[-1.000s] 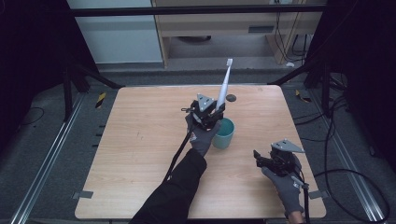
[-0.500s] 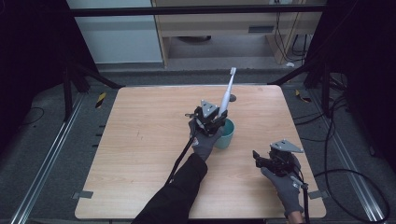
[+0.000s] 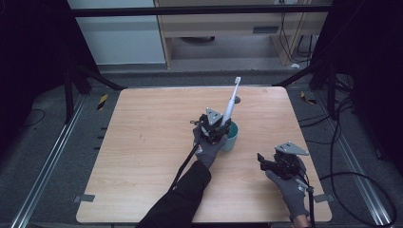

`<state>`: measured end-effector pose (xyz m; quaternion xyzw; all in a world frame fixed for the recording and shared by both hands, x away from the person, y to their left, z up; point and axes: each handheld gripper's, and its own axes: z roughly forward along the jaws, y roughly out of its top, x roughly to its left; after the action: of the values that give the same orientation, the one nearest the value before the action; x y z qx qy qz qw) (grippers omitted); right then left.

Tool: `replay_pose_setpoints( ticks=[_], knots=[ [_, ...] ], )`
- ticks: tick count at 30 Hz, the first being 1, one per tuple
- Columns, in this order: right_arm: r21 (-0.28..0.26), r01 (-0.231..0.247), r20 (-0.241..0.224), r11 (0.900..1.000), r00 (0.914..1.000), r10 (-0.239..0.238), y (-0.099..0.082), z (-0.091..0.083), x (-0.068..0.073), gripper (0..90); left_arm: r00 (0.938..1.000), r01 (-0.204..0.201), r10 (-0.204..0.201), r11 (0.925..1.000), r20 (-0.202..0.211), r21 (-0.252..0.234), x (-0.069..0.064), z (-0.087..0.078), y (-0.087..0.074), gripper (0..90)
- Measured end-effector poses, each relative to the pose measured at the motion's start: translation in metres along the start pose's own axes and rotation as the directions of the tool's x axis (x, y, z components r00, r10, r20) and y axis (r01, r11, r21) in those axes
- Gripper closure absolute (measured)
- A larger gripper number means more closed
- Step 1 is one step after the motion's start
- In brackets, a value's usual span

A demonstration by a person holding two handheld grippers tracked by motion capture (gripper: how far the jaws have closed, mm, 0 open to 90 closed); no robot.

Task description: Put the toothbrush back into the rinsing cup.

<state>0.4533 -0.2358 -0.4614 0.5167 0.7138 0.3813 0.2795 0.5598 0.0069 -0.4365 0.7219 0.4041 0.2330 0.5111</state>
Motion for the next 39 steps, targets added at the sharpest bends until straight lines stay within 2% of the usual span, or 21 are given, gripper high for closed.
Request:
replay_pose_setpoints(
  ticks=[6, 11, 14, 21, 25, 30, 33, 37, 39],
  knots=[
    [-0.001, -0.005, 0.002, 1.0, 1.0, 0.005, 0.0, -0.001, -0.001, 25.4, 0.9998, -0.017, 0.017, 0.9995, -0.007, 0.027, 0.0, 0.001, -0.004, 65.5],
    [-0.001, -0.004, 0.003, 1.0, 1.0, 0.004, 0.0, -0.001, -0.001, 25.3, 0.9999, -0.015, 0.015, 0.9989, -0.001, 0.043, 0.001, 0.003, -0.009, 65.3],
    [-0.002, -0.005, 0.002, 1.0, 1.0, 0.005, 0.0, -0.001, -0.001, 25.3, 0.9999, -0.016, 0.016, 0.9992, 0.0, 0.038, 0.0, 0.003, -0.011, 65.3],
    [-0.004, -0.008, 0.001, 1.0, 1.0, 0.008, 0.0, -0.001, -0.001, 25.3, 0.9992, -0.021, 0.019, 0.9987, 0.036, 0.046, 0.0, 0.004, -0.014, 61.3],
    [-0.004, -0.01, 0.002, 0.9999, 0.9999, 0.01, 0.001, -0.001, -0.001, 25.2, 0.999, -0.022, 0.02, 0.9986, 0.04, 0.048, 0.0, 0.001, -0.012, 60.8],
    [-0.009, -0.015, 0.007, 0.9999, 0.9999, 0.015, 0.001, -0.002, -0.001, 24.6, 0.9979, -0.039, 0.037, 0.9986, 0.054, 0.035, 0.002, -0.015, -0.004, 54.4],
    [-0.016, -0.024, 0.001, 0.9996, 0.9997, 0.024, 0.0, -0.003, -0.002, 24.3, 0.9969, -0.063, 0.062, 0.9973, 0.05, 0.038, 0.006, -0.029, -0.001, 51.2],
    [-0.016, -0.036, 0.0, 0.9992, 0.9993, 0.036, -0.001, -0.003, -0.006, 24.2, 0.9931, -0.109, 0.105, 0.9917, 0.051, 0.069, 0.014, -0.048, 0.0, 47.5],
    [-0.016, -0.044, 0.001, 0.9989, 0.999, 0.044, -0.002, -0.003, -0.007, 24.0, 0.9925, -0.111, 0.106, 0.9903, 0.061, 0.084, 0.021, -0.058, 0.0, 46.1]
  ],
)
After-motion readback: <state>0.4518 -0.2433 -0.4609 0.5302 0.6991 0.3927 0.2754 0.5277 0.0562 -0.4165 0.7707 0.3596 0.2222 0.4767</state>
